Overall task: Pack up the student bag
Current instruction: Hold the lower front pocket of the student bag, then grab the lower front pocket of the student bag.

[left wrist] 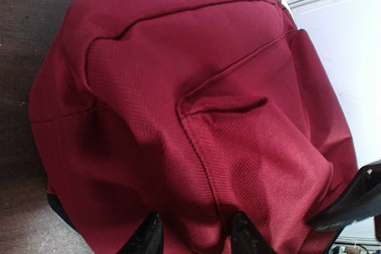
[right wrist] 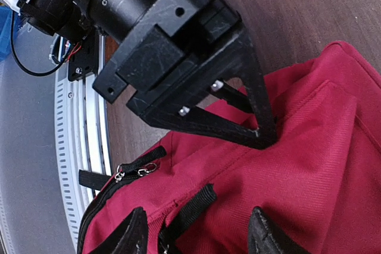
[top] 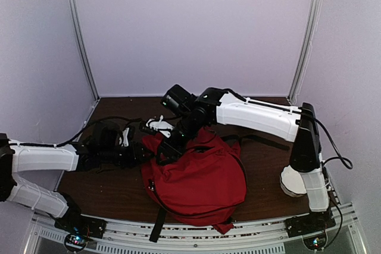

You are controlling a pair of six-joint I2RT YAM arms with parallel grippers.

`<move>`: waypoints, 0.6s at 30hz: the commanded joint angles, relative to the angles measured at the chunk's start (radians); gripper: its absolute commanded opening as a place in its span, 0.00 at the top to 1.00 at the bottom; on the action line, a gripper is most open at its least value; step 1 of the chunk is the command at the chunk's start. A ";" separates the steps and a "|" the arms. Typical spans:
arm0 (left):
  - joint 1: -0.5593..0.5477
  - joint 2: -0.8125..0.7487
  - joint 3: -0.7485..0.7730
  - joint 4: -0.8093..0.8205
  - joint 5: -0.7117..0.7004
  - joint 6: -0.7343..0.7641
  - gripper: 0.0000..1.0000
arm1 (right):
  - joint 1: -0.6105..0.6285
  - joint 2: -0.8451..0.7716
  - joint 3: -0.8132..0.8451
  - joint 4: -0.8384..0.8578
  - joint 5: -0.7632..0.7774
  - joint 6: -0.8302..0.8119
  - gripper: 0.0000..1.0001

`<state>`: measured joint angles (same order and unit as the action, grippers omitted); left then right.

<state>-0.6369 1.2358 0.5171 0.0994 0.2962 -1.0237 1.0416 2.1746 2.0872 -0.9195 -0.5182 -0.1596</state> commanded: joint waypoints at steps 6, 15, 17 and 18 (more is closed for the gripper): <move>-0.012 0.062 0.022 0.129 0.047 -0.018 0.78 | 0.026 0.079 0.059 -0.039 -0.058 0.020 0.52; -0.012 0.045 0.026 0.087 0.024 0.005 1.00 | 0.000 -0.019 0.005 0.014 -0.040 0.069 0.92; -0.012 0.030 0.024 0.064 0.009 0.017 1.00 | -0.019 -0.060 -0.016 0.038 -0.044 0.084 0.97; -0.012 0.022 0.021 0.048 0.000 0.021 1.00 | -0.028 -0.083 -0.048 0.050 -0.045 0.089 0.99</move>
<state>-0.6434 1.2953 0.5186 0.1596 0.3283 -1.0382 1.0512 2.2223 2.0903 -0.9218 -0.5552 -0.1070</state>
